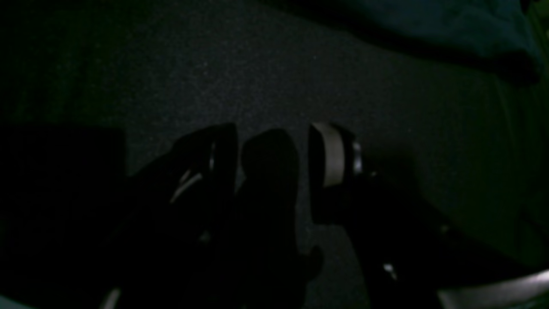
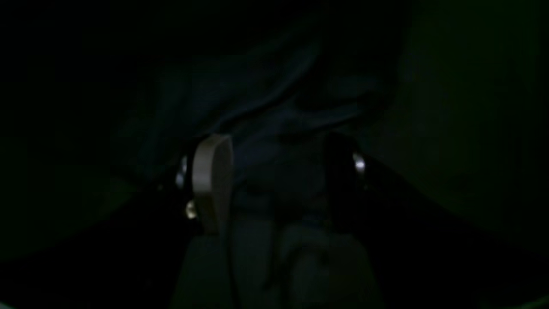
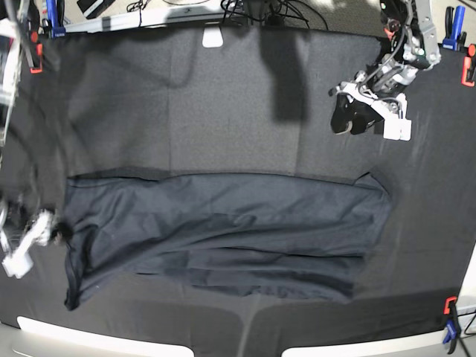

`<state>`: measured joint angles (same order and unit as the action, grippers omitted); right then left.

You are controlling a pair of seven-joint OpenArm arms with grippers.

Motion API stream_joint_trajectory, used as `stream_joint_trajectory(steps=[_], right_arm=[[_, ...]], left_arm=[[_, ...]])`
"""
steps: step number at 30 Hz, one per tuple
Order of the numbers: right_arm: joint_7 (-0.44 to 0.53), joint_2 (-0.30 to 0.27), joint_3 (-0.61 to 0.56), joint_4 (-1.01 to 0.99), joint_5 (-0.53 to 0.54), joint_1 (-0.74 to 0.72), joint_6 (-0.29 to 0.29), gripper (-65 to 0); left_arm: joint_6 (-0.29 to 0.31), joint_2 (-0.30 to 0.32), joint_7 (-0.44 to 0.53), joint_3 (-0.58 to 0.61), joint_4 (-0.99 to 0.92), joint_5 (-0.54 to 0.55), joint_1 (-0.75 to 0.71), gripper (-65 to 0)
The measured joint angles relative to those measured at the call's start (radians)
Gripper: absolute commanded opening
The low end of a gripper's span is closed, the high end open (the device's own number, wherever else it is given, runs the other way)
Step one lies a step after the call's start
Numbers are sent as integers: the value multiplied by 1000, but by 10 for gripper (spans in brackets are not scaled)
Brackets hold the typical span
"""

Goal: Layout the t-shirt on the table in an organized manner, then fold the t-shirt properly
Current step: 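Move the right gripper toward the shirt's corner nearest it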

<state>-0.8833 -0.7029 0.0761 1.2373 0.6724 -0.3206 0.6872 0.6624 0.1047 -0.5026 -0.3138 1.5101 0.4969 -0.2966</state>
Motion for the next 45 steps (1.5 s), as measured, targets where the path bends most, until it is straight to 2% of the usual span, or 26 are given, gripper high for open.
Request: stream_joint_trajectory(steps=[1,6,9,11,15,17,19,25,27,29,32,33,35,40,43,45], right_arm=[[15,2,-6,55,-22,38,2,-325],[195,-12,-87,259,-291,170,5,-325],[260,-32,-200,284,-449,200,5,-325],[262,-37,-297,277,-566,201,0,-325],[359,-43,-491,279,-800,198,-124,-325],[380,-40,-586,280,-914,197,-251,-325],[382,-40,-656,276,-997,190,-325,-325],[370,-34,-775,159,-1013,100,-344,-325],[370,-21,-785,100,-1014,68,-389,-327],[374,-14,-787,60,-1009,48,-424,-407],[359,-18,-790,46,-1006,40,-446,-604],[360,-24,-791,51,-1006,40,-460,-650],[355,-33,-790,67,-1007,35,-481,-650],[341,-71,-791,134,-988,33,-483,-650],[340,-76,-790,146,-988,32,-482,-650],[340,-73,-791,146,-988,32,-482,-650]], left_arm=[[0,0,0,0,0,0,0,-407],[0,1,0,0,0,-3,1,-407],[0,1,1,0,0,-3,1,-407],[0,1,0,0,0,-3,1,-407],[0,1,1,0,0,-3,1,-407],[0,1,1,1,0,-3,1,-407],[0,2,1,1,0,-3,1,-407],[0,6,0,1,0,-3,1,-407],[0,6,1,1,0,-3,1,-407],[0,6,1,1,0,-3,1,-407],[0,6,0,1,0,-3,1,-407],[0,6,1,1,0,-3,1,-407],[0,6,1,1,0,-3,1,-407],[-3,6,-8,1,0,-6,21,-407],[-65,6,-26,3,0,-36,76,-407],[-132,5,-24,5,0,-140,136,-407]])
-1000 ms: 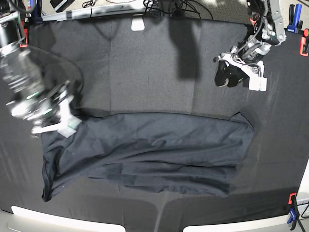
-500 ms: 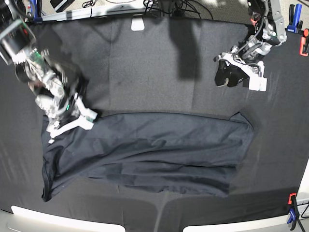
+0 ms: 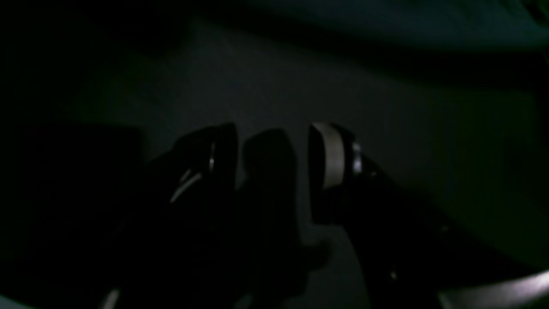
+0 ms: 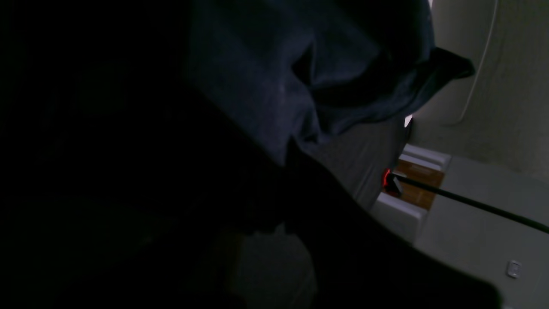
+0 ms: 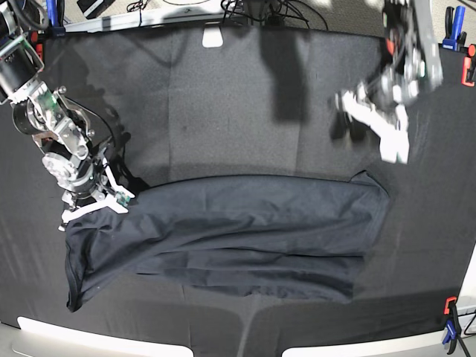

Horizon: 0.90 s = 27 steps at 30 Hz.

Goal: Layout the t-shirt on the table in an organized manner, then fold the t-shirt properly
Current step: 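Move the right gripper toward the shirt's corner nearest it, then grasp the shirt edges with both grippers at opposite corners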

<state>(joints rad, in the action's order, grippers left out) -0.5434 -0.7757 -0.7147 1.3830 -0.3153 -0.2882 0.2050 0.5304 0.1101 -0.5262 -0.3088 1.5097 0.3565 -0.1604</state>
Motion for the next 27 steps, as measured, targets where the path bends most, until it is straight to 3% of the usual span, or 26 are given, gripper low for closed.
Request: stream_joint_trajectory(steps=[3,5,8,14,20,22,24,27], right_arm=[[-3,0,0,0,0,0,0,-650],[-4,0,0,0,1,0,0,-650],[-4,0,0,0,1,0,0,-650],[-7,0,0,0,1,0,0,-650],[-23,0,0,0,1,0,0,-650],[-27,0,0,0,1,0,0,-650],[-42,0,0,0,1,0,0,-650],[-42,0,0,0,1,0,0,-650]], left_arm=[[-65,2,-97,-3,0,-146,92,-407],[-146,2,-239,-4,0,-176,144,-404],[-218,4,-279,-5,0,-169,166,-393],[-237,13,-232,-5,0,49,158,-394],[-267,15,-204,-8,-15,55,163,-394],[-319,15,-187,-9,-35,51,166,-394],[-325,15,-154,-10,-75,46,169,-398],[-309,15,-116,-11,-150,58,187,-478]])
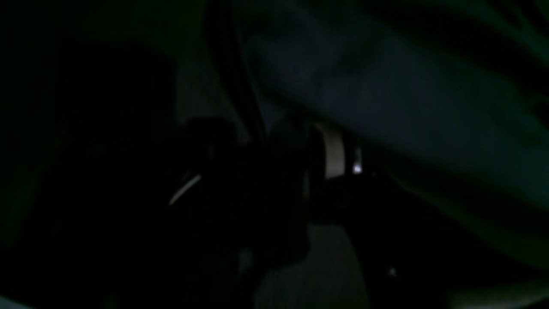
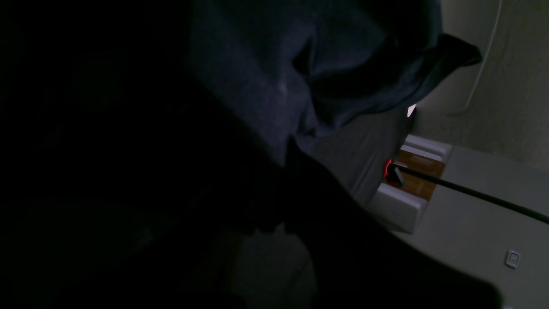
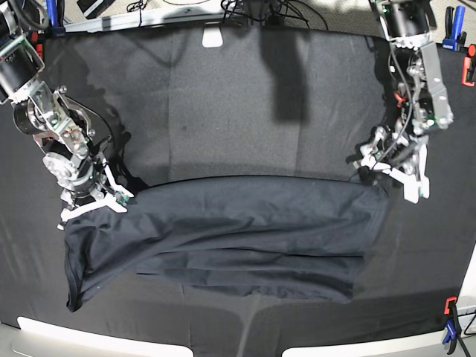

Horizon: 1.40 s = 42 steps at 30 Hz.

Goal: Layout the t-shirt on the table in an organized manner, then fold the t-shirt properly
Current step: 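Grasp the shirt edges with both grippers at opposite corners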

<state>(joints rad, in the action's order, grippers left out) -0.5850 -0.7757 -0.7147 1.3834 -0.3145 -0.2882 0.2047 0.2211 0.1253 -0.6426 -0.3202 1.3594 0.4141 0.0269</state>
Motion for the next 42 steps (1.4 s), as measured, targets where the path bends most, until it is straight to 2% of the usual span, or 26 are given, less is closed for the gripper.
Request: stream_joint_trajectory(steps=[2,3,4,8,13,17,23,24,26,34,35,36,38,39,40,42], right_arm=[[0,0,0,0,0,0,0,-650],[0,0,0,0,0,0,0,-650],[-2,0,0,0,0,0,-4,-650],[-3,-1,19,0,1,0,-79,-650],[-2,-58,92,5,16,0,-92,-650],[-1,-97,183,34,185,0,-91,-650],[-11,-103,302,50,376,-3,43,-650],[-12,-100,306,50,396,-3,61,-650],[-15,-82,309,50,405,-3,62,-650],[-14,68,308,50,402,-14,66,-650],[-17,78,307,50,402,-25,68,-612],[-22,82,307,50,401,-35,68,-549],[-26,83,308,50,401,-57,68,-454],[-26,81,309,50,402,-67,67,-435],[-27,80,309,50,400,-76,68,-433],[-29,80,309,50,402,-93,66,-433]], left_arm=[[51,0,4,-1,-33,11,20,-633],[80,0,-8,-1,-37,26,21,-650],[122,0,-13,-1,-36,53,19,-650],[150,-1,-95,-4,54,148,1,-650],[172,0,-190,-95,322,188,8,-650],[181,-1,-165,-189,431,193,9,-650],[164,2,-42,-265,425,169,10,-650],[164,4,-42,-266,425,170,14,-650],[156,-1,-41,-261,417,173,29,-650],[157,-1,-45,-258,300,152,61,-650],[159,0,-57,-258,298,133,59,-650],[179,0,-90,-260,297,131,59,-620],[230,0,-164,-262,296,166,60,-459],[256,0,-220,-262,295,201,59,-394],[261,0,-274,-262,293,246,59,-356],[264,-7,-333,-261,288,282,57,-349]])
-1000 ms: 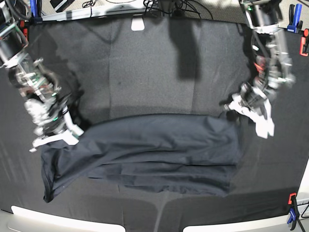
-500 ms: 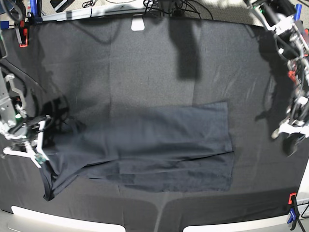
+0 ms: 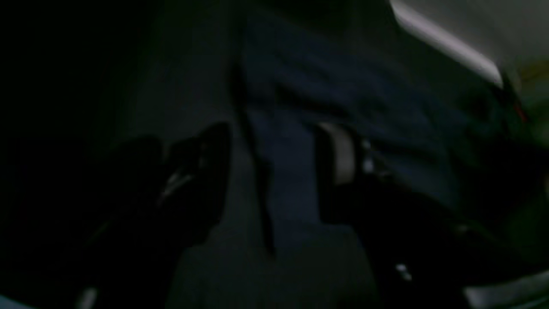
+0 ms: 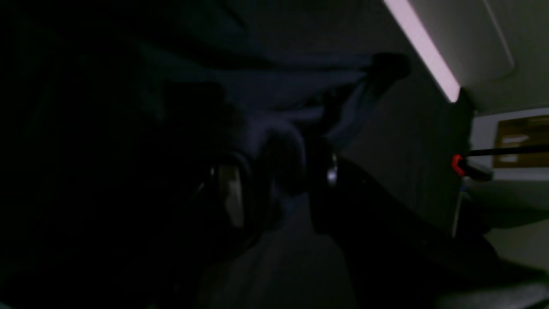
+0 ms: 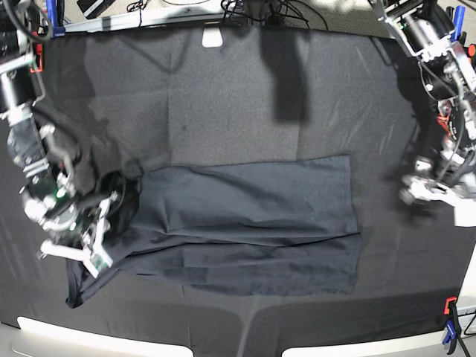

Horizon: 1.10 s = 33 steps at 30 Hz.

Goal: Layout the t-shirt on the table in an organized manner, then fold the t-shirt properly
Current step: 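Grasp the shirt edges with both grippers at opposite corners, then pull the grasped shirt corner with the left gripper away from the right gripper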

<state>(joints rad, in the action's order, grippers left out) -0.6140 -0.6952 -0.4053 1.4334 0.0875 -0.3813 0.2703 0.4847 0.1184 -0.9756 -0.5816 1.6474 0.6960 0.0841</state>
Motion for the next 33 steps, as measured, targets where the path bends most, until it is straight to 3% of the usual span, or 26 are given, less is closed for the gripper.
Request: stream_joint_trajectory(steps=[10,15,19,22,25,26,33], right_arm=[[-18,-16,46,0,0,-12,1,-434],[-21,-71,48,0,13,-13,1,-434],[-21,-83,48,0,14,-13,0,-434],[-21,-81,48,0,23,-12,0,-434],[-23,-82,48,0,55,-13,0,-434],[-24,-81,48,0,56,-13,0,-434],[-45,-83,49,0,61,2,3,-434]], left_arm=[[-1,-70,39,7,-188,-3,-97,-349],[0,-64,94,77,-283,10,-95,-349],[7,-61,112,164,-299,15,-90,-350],[7,-60,113,212,-299,14,-90,-420],[14,-63,99,233,-303,2,-93,-624],[19,-63,100,232,-304,-3,-95,-650],[26,-18,99,158,-304,3,-96,-650]])
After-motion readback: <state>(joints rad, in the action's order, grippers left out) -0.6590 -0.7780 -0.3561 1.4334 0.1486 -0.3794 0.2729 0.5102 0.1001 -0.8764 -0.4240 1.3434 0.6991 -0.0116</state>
